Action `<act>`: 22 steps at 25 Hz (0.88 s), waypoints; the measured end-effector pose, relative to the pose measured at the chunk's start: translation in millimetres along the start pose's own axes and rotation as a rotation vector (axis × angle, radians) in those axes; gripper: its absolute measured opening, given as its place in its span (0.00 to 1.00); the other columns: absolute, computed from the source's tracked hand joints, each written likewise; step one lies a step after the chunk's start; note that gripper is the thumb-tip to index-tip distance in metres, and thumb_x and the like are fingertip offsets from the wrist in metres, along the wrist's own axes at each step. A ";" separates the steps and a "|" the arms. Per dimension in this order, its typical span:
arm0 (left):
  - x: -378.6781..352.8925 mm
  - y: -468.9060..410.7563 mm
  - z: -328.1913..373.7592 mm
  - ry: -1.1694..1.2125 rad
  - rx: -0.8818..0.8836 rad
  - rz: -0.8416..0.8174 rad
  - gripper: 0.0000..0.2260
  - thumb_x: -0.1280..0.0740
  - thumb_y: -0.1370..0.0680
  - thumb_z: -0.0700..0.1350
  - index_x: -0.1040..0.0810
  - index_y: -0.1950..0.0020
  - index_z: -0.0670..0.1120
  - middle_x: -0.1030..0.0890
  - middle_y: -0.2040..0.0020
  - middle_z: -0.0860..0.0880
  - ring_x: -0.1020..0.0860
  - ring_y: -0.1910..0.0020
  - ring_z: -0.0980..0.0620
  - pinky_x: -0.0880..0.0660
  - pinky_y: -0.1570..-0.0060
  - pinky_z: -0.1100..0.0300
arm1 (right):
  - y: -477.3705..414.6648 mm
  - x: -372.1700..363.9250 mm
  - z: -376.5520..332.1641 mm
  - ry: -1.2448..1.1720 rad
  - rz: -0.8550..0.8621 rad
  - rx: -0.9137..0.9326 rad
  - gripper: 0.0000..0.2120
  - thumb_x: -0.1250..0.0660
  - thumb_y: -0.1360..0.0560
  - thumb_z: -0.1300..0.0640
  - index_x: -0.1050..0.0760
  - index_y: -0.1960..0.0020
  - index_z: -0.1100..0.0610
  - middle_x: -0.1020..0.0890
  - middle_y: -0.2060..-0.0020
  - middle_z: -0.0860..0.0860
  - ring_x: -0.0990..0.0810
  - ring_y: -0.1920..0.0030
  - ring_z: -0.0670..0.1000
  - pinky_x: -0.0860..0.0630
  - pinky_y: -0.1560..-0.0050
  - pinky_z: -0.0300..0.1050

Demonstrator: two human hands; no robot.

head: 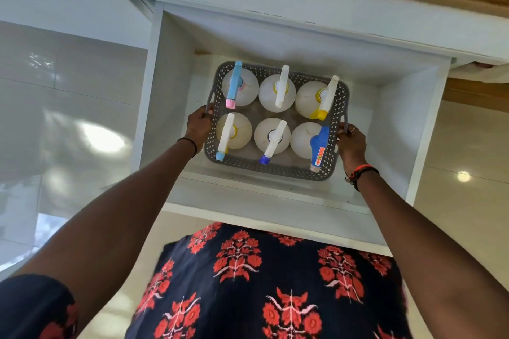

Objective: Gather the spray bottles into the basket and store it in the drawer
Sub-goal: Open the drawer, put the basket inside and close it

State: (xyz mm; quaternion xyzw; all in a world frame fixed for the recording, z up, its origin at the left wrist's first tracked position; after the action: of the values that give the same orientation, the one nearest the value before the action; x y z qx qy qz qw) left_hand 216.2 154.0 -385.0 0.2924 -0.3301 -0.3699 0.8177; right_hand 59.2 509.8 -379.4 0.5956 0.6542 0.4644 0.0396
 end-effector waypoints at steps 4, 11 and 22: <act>9.2 10.8 7.0 -0.164 0.071 0.007 0.20 0.41 0.18 0.43 0.34 0.27 0.38 0.27 0.30 0.41 0.29 0.31 0.43 0.32 0.33 0.54 | 13.7 5.3 -3.4 0.073 0.015 -0.101 0.18 0.41 0.21 0.59 0.28 0.34 0.63 0.21 0.42 0.57 0.23 0.43 0.55 0.27 0.45 0.44; 56.0 81.9 42.9 -0.499 -0.178 0.148 0.13 0.40 0.21 0.36 0.28 0.36 0.35 0.27 0.37 0.35 0.26 0.40 0.36 0.31 0.36 0.49 | 98.6 19.1 -17.1 0.125 0.092 -0.225 0.16 0.43 0.21 0.64 0.30 0.34 0.65 0.24 0.36 0.62 0.24 0.37 0.60 0.29 0.46 0.43; 12.7 202.4 -1.9 -0.992 -0.437 -0.551 0.22 0.37 0.24 0.62 0.25 0.37 0.48 0.25 0.38 0.51 0.24 0.43 0.51 0.26 0.44 0.58 | 210.8 -9.3 -23.1 0.534 -0.210 0.260 0.13 0.45 0.19 0.56 0.25 0.45 0.63 0.20 0.48 0.59 0.22 0.43 0.58 0.25 0.43 0.50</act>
State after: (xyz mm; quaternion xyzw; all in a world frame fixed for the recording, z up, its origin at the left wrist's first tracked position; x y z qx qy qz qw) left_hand 307.4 256.6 -235.9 -0.0149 -0.5002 -0.7193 0.4818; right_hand 204.4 459.5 -233.0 0.3821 0.7532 0.5102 -0.1623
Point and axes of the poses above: each hand's wrist, its own y-axis away from the middle knuckle, its own x-axis out of the back of the hand, z = x × y, the point moved 7 cm from there along -y, towards the middle knuckle
